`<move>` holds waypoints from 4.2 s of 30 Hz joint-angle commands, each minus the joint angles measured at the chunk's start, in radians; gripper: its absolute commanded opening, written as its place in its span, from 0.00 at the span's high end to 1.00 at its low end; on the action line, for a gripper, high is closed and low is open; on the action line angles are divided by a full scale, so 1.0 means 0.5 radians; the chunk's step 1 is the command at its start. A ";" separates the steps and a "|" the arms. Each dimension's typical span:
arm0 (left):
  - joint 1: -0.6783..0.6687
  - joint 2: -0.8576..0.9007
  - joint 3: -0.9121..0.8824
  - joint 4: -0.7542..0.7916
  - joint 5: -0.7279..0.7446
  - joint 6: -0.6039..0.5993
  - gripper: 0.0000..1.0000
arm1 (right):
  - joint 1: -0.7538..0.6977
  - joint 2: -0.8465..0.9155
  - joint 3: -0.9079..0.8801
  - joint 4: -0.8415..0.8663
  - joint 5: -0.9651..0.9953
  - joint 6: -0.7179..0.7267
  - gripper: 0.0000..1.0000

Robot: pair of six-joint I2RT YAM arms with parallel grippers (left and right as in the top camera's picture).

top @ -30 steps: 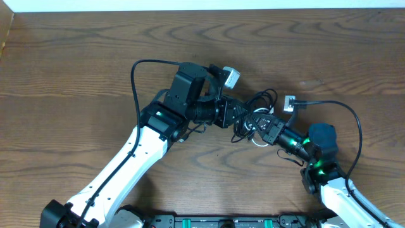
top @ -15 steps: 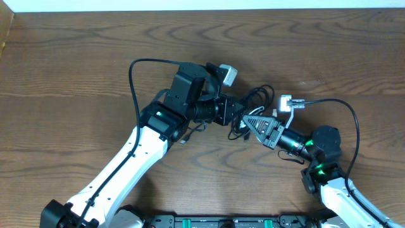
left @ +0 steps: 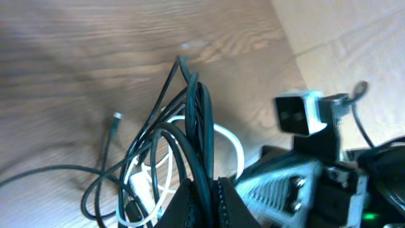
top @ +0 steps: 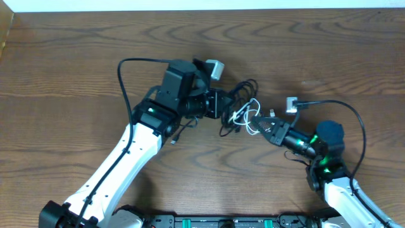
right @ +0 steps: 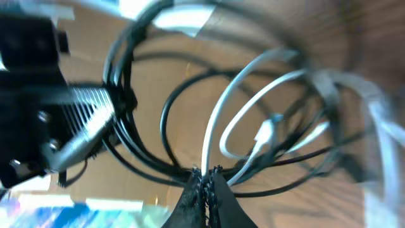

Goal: Untangle cables

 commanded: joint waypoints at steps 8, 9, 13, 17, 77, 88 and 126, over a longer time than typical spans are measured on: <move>0.069 -0.028 0.031 -0.156 -0.002 -0.061 0.92 | -0.320 -0.002 0.009 -0.006 -0.006 0.000 0.99; 0.069 -0.028 0.031 -0.168 -0.002 -0.061 0.93 | -0.357 -0.002 0.009 -0.006 -0.011 0.000 0.99; 0.068 -0.028 0.031 -0.169 -0.002 -0.059 0.92 | -0.454 -0.002 0.009 -0.005 -0.156 -0.001 0.91; 0.068 -0.028 0.031 -0.163 0.018 -0.053 0.92 | -0.453 -0.002 0.009 -0.007 -0.307 -0.040 0.72; 0.291 -0.031 0.031 0.963 1.294 -0.690 0.92 | -0.373 -0.002 0.009 -0.175 -0.089 -0.573 0.52; 0.275 -0.031 0.031 0.963 1.295 -0.904 0.92 | -0.201 -0.002 0.009 -0.123 0.100 -0.874 0.45; 0.418 -0.030 0.031 0.964 1.450 -0.748 0.92 | -0.983 -0.274 0.009 -0.604 0.409 -0.803 0.98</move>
